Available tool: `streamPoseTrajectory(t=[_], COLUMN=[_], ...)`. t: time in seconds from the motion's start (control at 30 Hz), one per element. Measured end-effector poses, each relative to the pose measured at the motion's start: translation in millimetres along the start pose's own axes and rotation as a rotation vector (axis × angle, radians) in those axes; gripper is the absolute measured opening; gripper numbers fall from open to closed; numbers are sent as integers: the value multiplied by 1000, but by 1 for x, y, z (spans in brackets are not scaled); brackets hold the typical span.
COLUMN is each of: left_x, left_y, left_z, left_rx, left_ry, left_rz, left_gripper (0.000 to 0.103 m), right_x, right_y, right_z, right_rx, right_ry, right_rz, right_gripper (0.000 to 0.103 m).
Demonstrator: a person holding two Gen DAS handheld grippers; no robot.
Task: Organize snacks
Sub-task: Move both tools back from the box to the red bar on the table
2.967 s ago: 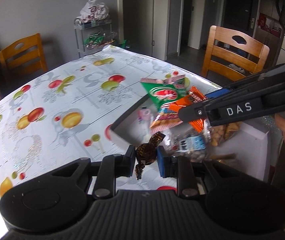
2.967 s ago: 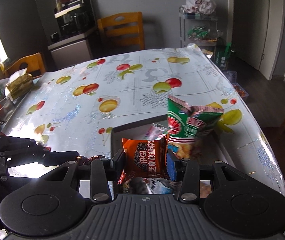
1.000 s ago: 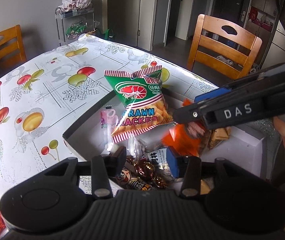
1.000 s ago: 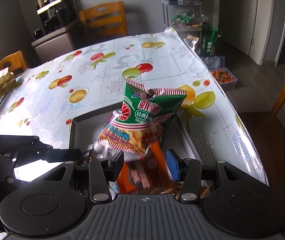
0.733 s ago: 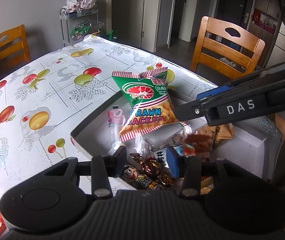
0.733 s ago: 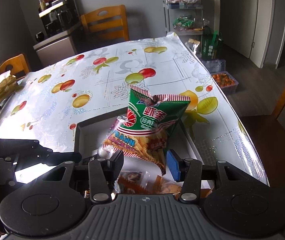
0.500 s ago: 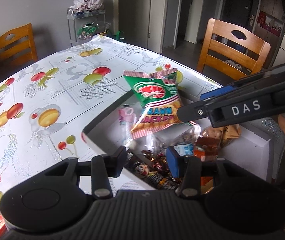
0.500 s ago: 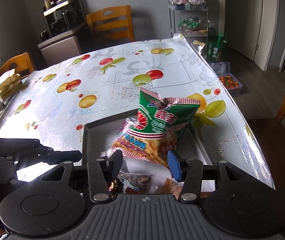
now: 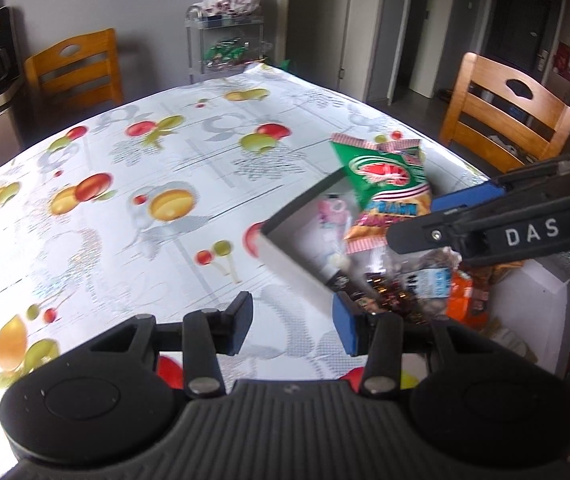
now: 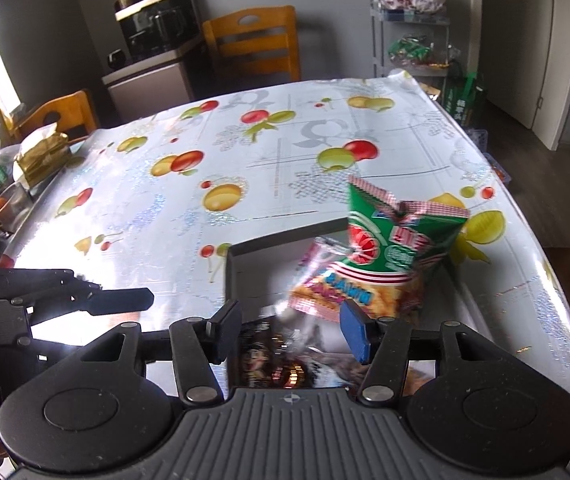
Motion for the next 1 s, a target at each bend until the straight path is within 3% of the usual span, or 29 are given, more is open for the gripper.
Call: streamPoseTrajectory(t=[0.4,1.0], left_x=[-35,-105], left_y=[-45,-147], left_z=[-23,-39], left_rx=[54,159], left_ry=[-23,-99], left_rz=[-54,-109], left_gripper=[43,43], right_x=[-9,-31], right_y=[-47,-112], right_z=[10,23], right_rx=[29,24], right_ry=[-28,-69], right_rz=[-39,-77], right_gripper=[58,61])
Point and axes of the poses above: each gripper's, at about its wrist camera, not at the fingertips, and z roughly the way its jaws point, y to its right, x to its top, the point moved 2 cm from there along z, roughly the way its jaws point, and after that the axes turned 14 degrees about z, right-handed, at the moved point
